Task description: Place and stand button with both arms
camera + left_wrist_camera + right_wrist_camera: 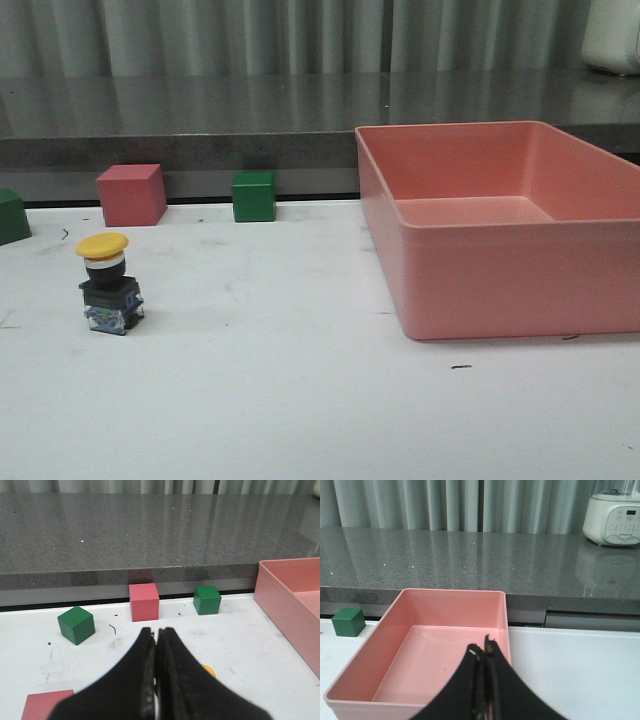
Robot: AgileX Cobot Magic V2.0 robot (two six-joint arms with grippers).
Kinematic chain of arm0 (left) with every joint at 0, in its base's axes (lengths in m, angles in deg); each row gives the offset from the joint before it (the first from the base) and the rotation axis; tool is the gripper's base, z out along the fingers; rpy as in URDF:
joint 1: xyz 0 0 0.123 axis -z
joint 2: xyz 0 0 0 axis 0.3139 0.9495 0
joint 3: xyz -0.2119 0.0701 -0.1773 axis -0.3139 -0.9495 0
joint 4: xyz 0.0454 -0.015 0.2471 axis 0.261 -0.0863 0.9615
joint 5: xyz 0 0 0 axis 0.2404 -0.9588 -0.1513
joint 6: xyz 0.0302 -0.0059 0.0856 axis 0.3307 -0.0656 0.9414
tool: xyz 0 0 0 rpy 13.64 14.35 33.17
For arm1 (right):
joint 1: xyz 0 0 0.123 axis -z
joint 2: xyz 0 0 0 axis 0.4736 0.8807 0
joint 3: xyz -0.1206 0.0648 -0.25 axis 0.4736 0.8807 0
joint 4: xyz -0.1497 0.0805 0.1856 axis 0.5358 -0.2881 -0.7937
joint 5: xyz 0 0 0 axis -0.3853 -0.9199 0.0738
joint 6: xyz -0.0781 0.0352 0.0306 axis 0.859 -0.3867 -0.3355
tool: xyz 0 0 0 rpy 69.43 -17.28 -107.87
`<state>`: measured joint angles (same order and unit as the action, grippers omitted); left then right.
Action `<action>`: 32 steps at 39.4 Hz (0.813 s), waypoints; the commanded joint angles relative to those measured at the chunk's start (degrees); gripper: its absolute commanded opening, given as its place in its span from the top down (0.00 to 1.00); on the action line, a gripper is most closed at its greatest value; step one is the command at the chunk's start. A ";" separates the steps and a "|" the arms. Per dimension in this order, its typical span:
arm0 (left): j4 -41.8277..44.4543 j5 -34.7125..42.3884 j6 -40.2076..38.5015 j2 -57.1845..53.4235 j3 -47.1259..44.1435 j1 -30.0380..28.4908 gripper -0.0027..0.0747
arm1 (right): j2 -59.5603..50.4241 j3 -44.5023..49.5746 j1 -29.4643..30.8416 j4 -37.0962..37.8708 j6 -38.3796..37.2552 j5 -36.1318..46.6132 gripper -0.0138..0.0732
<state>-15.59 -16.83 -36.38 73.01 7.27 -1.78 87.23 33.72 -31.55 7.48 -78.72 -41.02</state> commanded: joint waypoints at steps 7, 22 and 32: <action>-0.25 -3.71 -0.57 -6.65 1.88 0.49 0.99 | 0.34 -1.44 -0.08 0.69 0.51 4.85 0.91; -0.25 -3.68 -0.57 -7.15 1.88 0.49 0.99 | 0.34 -1.44 -0.08 0.69 0.51 4.85 0.91; 0.01 -3.60 -0.57 -7.15 1.88 0.49 0.99 | 0.34 -1.44 -0.08 0.69 0.51 4.85 0.91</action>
<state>-15.89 -24.45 -36.38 65.36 7.27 -1.78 87.23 33.72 -31.55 7.48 -78.72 -41.02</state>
